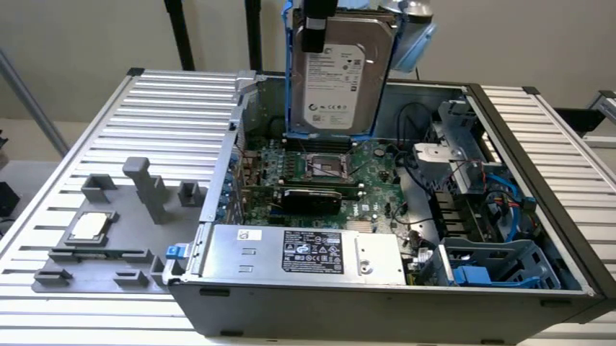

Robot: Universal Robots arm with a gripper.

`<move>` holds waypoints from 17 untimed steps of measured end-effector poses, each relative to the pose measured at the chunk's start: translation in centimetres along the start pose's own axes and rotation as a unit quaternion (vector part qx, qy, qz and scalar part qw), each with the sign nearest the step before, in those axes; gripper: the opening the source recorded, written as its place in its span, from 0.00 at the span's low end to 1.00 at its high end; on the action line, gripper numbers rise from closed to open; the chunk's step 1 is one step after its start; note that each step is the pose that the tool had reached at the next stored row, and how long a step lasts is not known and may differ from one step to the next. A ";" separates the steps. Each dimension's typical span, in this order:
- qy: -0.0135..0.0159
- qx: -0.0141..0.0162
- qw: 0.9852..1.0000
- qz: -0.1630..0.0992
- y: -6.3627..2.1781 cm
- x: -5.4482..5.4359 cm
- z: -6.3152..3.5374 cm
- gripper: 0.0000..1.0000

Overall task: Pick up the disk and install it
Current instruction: 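Pick up the disk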

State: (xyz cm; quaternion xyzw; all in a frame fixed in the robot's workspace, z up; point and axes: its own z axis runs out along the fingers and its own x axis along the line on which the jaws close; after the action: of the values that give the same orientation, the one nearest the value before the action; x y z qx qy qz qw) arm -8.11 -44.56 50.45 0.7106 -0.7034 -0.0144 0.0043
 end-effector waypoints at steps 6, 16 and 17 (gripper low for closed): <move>0.000 0.000 1.000 0.000 -2.64 1.2 -0.09 0.00; 0.000 0.000 1.000 0.000 -6.40 3.5 -0.19 0.00; 0.000 0.000 1.000 0.000 -6.72 3.8 -0.20 0.00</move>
State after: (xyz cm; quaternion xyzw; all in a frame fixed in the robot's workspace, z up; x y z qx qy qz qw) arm -1.36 -48.27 50.42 0.7107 -0.7034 -0.0144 0.0043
